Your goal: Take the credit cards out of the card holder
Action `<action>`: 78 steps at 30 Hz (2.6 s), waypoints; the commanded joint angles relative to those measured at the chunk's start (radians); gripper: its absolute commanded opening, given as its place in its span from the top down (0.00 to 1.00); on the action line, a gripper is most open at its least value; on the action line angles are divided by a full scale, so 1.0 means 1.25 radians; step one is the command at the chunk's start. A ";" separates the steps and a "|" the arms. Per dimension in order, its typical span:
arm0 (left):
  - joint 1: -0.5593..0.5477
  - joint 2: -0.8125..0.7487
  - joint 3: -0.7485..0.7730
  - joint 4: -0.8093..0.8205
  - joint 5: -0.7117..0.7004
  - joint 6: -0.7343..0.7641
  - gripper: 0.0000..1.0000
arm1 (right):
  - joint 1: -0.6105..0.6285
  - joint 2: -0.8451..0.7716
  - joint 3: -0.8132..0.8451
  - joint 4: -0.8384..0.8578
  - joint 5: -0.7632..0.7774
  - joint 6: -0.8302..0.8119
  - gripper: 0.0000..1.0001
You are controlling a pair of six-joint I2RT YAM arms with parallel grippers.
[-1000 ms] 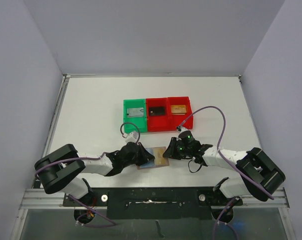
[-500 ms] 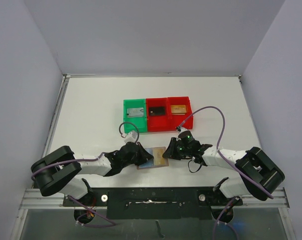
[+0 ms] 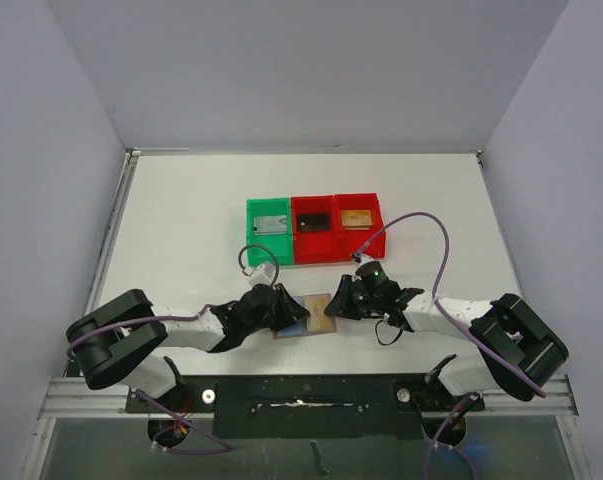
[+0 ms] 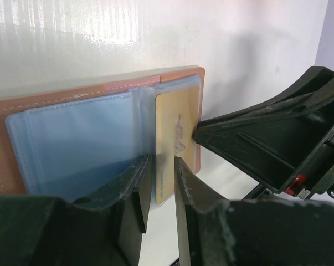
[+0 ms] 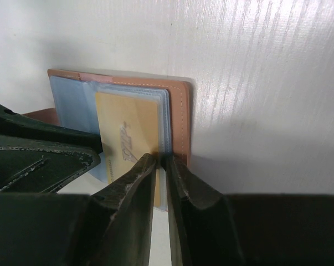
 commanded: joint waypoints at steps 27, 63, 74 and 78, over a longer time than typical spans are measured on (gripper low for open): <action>0.002 0.000 -0.049 0.146 0.008 -0.027 1.00 | 0.005 0.011 0.006 -0.042 0.016 -0.014 0.84; 0.002 0.103 -0.034 0.258 0.029 -0.046 0.79 | 0.004 0.021 0.003 -0.031 0.007 -0.012 0.84; 0.002 0.063 -0.075 0.267 0.007 -0.064 1.00 | 0.003 0.020 0.002 -0.041 0.015 -0.015 0.84; 0.003 0.019 -0.105 0.258 -0.011 -0.073 1.00 | 0.003 0.021 0.002 -0.042 0.016 -0.015 0.84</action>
